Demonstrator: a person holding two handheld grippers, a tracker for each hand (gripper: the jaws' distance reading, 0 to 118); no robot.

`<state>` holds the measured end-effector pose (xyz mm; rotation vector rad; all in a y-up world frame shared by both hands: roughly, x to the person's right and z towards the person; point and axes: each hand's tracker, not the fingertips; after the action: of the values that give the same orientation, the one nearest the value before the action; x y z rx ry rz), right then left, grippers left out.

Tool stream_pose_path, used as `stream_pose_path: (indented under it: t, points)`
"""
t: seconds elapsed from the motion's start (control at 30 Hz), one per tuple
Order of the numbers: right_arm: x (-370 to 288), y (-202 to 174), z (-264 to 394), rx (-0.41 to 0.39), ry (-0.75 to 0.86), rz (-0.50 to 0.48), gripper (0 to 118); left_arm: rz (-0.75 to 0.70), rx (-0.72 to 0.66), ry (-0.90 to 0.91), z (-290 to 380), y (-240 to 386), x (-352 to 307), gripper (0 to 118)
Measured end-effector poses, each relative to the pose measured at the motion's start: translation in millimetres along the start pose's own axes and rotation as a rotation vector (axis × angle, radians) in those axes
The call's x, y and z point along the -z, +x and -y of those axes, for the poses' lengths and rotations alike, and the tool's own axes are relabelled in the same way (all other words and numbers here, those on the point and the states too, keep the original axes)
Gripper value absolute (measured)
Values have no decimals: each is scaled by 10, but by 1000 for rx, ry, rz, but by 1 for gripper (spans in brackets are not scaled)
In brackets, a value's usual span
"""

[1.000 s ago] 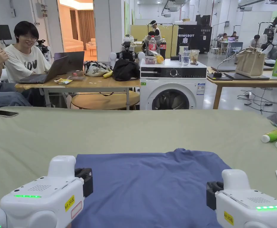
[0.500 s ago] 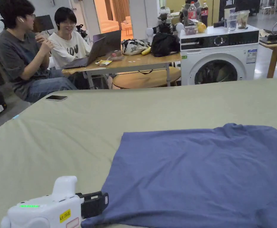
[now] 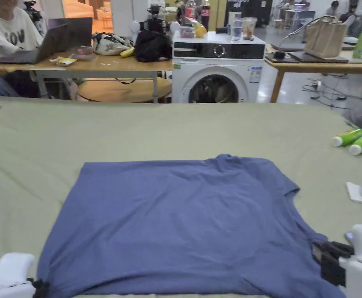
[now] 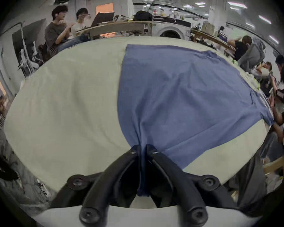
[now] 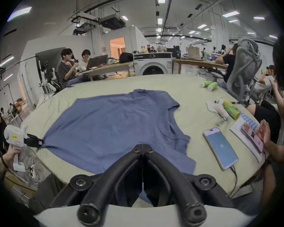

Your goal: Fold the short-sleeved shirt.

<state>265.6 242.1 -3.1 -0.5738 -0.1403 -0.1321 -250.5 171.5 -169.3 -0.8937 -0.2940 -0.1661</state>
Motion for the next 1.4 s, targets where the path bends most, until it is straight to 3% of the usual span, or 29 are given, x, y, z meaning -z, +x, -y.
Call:
stream_pose_path:
  t: [0.03, 0.07, 0.1, 0.13, 0.2, 0.33, 0.47, 0.5, 0.53, 0.67, 0.77, 0.83, 0.93, 1.03, 1.17, 1.37, 1.4]
  points:
    - [-23, 85, 39, -1, -43, 18, 4, -25, 56, 13, 10, 40, 10, 1]
    - [-53, 176, 90, 0, -49, 15, 23, -33, 65, 21, 26, 67, 22, 1]
    - [-91, 257, 149, 2, -52, 9, 53, -24, 46, 18, 29, 45, 32, 1]
    - [-99, 345, 206, 19, -104, 19, 61, -20, 41, 16, 35, 59, -11, 1]
    - [-84, 473, 287, 44, -170, 49, 60, 1, 9, 13, 20, 22, -26, 1]
    - [-9, 576, 494, 92, -277, -6, 60, 32, -48, 9, 22, -35, -70, 1]
    - [223, 512, 646, 72, -326, -40, 57, 38, -64, 16, 48, -25, -120, 1]
    - [256, 461, 674, 50, -325, -28, 43, 37, -66, 18, 53, -21, -126, 1]
    - [262, 397, 676, -25, -311, 35, 31, 37, -70, 21, 52, -36, -128, 1]
    - [211, 364, 604, -16, -306, -8, 2, 50, -101, 41, 83, -79, -163, 1]
    - [80, 388, 442, 7, -216, 7, 1, 131, -203, 47, -11, -236, -330, 1]
    - [49, 431, 192, 44, -149, -19, 1, 204, -277, 166, -182, -360, -496, 1]
    - [306, 471, -209, 37, -122, -16, 1, 199, -260, 242, -612, -415, -521, 1]
    - [807, 479, -627, 29, -86, -6, 1, 171, -240, 243, -1099, -439, -271, 1]
    - [1546, 484, -1096, 63, -90, 56, 1, 139, -324, 257, -1654, -529, 254, 1]
    - [2240, 426, -1192, 71, -111, 131, 1, 98, -373, 203, -1986, -469, 850, 1]
    - [2297, 421, -1184, 67, -112, 161, 2, 88, -361, 203, -2006, -448, 898, 5]
